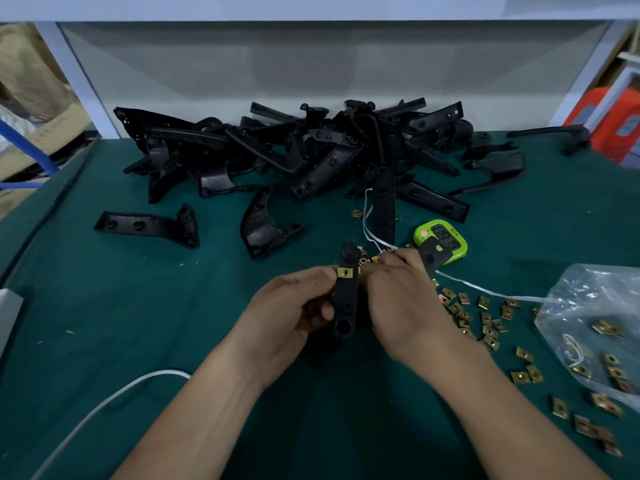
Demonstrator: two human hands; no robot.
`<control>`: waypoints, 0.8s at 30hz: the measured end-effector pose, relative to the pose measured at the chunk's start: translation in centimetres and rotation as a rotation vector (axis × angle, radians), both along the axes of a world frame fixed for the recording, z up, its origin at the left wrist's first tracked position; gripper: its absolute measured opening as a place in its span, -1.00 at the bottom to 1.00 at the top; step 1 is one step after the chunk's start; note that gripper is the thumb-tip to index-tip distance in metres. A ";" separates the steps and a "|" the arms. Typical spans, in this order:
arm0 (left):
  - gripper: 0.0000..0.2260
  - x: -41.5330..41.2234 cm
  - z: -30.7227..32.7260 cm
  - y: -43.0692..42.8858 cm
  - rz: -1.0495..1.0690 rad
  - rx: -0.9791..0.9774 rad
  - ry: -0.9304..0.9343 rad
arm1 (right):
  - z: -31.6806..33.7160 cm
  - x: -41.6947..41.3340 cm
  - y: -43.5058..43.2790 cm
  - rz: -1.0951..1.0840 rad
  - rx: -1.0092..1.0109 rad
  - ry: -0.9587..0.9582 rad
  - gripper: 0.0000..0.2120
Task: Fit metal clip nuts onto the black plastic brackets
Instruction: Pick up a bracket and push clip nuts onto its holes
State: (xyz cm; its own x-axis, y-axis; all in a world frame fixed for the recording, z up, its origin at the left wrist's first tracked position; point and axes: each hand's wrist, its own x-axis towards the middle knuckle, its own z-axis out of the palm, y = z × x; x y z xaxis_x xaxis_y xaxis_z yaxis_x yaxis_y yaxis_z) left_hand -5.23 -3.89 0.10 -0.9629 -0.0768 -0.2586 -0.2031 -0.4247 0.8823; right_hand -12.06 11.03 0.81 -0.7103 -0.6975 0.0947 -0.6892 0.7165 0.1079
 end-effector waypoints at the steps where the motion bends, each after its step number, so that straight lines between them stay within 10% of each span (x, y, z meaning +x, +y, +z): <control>1: -0.71 0.0 -0.1 0.0 -0.001 -0.004 0.005 | 0.0 0.0 -0.1 0.006 -0.005 -0.005 -0.79; 24: -0.80 -0.3 0.7 -1.8 0.173 -0.344 -0.209 | -0.6 1.0 -0.6 0.050 0.028 0.000 -0.73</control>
